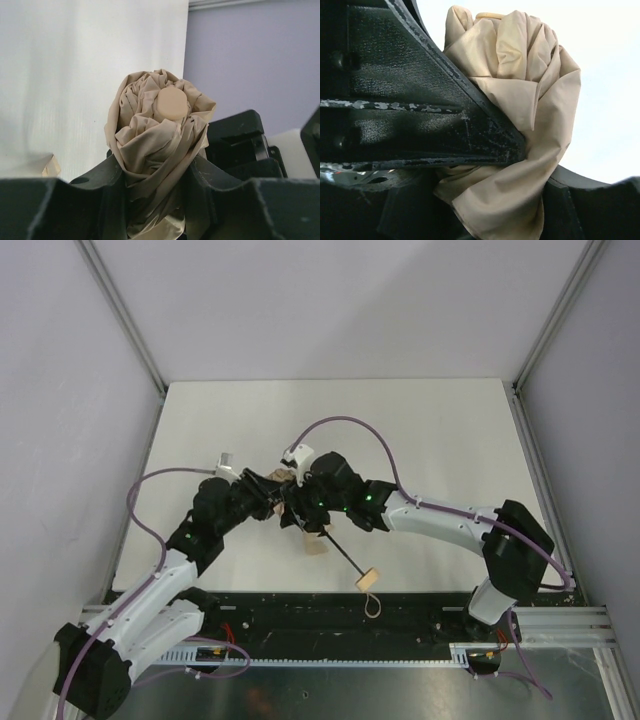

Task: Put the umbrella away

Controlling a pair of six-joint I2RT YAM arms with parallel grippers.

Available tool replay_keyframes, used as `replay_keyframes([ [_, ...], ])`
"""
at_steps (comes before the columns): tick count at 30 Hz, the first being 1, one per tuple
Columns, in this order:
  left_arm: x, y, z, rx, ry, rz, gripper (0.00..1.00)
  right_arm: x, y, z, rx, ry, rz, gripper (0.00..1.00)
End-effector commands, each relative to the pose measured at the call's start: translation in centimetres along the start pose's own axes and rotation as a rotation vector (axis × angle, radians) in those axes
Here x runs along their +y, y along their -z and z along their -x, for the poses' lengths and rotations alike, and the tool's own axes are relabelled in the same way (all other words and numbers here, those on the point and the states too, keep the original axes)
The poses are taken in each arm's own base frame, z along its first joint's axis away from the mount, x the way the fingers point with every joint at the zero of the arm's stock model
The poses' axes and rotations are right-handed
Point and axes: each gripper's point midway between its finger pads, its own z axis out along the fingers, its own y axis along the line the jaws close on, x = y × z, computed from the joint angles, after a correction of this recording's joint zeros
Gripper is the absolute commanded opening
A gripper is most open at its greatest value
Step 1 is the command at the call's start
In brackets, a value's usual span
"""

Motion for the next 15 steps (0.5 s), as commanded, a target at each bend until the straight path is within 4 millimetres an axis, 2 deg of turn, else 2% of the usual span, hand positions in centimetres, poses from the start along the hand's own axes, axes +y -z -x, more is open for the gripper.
replay_keyframes([
  [1, -3.8, 0.6, -0.8, 0.04, 0.17, -0.071, 0.0, 0.9, -1.3, 1.1, -0.015, 0.17, -0.043, 0.3],
  [4, -3.7, 0.6, -1.5, 0.071, 0.197, -0.065, 0.0, 2.2, -1.3, 1.4, -0.019, 0.187, 0.037, 0.06],
  [8, -4.1, 0.7, -1.2, 0.062, 0.146, -0.079, 0.0, 3.8, -0.4, 1.5, -0.002, 0.15, 0.213, 0.0],
  [9, -4.2, 0.8, -1.1, 0.056, 0.122, -0.083, 0.04, 4.1, 0.0, 1.7, -0.003, 0.129, 0.256, 0.0],
  [10, -4.2, 0.8, -1.0, 0.052, 0.103, -0.087, 0.16, 4.4, 0.5, 1.8, -0.004, 0.107, 0.301, 0.0],
  [12, -4.1, 1.0, -0.7, 0.041, 0.078, -0.094, 0.49, 4.9, 1.4, 2.5, -0.024, 0.061, 0.378, 0.0],
  [15, -4.0, 1.4, -0.4, 0.021, 0.046, -0.122, 0.84, 5.7, 2.9, 3.9, -0.063, 0.007, 0.485, 0.0],
])
